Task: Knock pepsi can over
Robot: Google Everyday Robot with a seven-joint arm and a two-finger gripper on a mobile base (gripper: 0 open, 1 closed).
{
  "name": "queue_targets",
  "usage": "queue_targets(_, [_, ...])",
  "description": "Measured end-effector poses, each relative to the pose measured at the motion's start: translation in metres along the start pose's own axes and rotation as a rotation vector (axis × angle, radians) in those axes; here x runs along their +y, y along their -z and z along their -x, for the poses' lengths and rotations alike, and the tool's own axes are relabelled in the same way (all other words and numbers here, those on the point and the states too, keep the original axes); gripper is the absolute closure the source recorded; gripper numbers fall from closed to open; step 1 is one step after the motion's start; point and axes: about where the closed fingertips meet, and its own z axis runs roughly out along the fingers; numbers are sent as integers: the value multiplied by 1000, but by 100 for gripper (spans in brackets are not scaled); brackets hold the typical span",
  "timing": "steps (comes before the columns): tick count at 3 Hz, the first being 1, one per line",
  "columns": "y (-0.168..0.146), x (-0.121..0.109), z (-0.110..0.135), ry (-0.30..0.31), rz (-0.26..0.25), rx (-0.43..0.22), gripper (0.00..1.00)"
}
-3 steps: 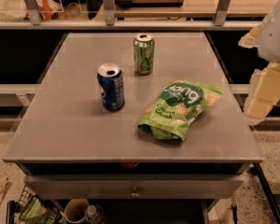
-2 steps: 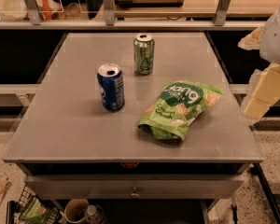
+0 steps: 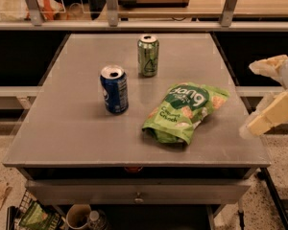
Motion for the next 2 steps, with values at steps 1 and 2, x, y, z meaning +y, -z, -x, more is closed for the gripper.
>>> queue_targets(1, [-10,12,15,-18,64,-192,0])
queue_targets(2, [-13,25,37,-22,101,-312,0])
